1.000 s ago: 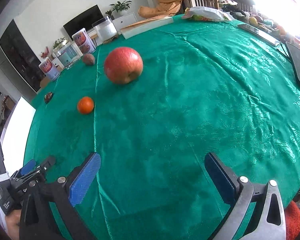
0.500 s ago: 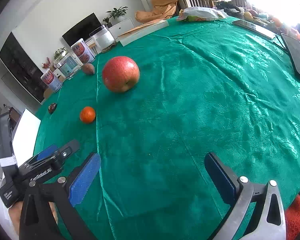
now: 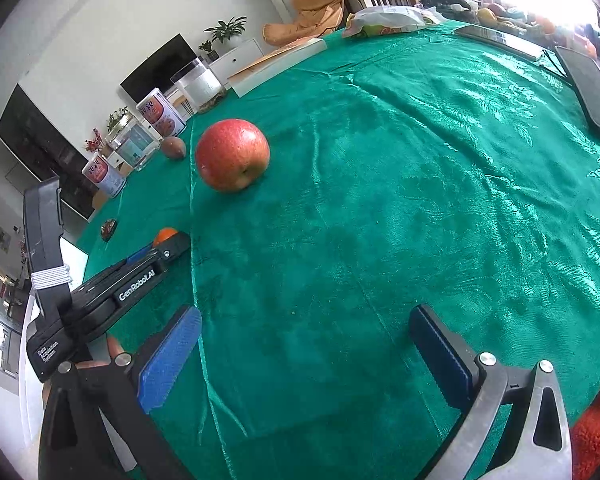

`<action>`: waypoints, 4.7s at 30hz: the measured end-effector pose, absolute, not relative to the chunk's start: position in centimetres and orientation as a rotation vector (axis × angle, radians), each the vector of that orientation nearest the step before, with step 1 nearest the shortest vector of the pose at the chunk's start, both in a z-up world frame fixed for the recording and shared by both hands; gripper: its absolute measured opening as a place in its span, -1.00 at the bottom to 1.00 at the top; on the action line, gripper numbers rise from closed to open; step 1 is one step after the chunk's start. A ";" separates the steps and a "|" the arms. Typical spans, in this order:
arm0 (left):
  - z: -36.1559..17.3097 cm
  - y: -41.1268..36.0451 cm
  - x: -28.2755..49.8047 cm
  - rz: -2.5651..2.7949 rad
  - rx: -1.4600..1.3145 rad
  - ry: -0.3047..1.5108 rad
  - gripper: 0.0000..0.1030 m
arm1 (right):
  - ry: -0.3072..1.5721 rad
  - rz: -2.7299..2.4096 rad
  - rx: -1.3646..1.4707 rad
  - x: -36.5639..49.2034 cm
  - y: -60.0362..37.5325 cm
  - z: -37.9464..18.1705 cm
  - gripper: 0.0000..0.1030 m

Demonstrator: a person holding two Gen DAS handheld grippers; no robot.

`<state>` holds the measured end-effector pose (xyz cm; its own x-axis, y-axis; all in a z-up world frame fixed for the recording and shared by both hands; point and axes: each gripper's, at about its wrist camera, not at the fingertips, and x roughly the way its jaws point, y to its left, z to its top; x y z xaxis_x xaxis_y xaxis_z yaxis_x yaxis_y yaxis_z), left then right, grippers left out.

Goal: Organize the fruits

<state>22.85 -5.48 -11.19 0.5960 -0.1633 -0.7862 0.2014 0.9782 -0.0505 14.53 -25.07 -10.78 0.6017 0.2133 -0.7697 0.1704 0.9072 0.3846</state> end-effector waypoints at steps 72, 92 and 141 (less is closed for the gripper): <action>-12.8 6.9 15.7 0.047 -0.022 0.940 0.99 | 0.938 0.317 0.079 23.5 -21.9 -10.8 0.35; -11.3 7.2 15.3 -0.072 -0.077 1.011 0.38 | 1.053 0.295 0.049 24.4 -22.9 -9.1 1.00; -6.8 43.3 6.0 0.430 -0.684 1.129 -0.10 | 1.042 0.929 -0.432 12.4 28.2 -4.8 0.35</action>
<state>6.02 43.35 -6.79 0.3797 -0.0229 -0.9248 -0.6327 0.7229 -0.2777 12.35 28.21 -4.82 0.1873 0.4442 -0.8761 -0.8197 0.5622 0.1098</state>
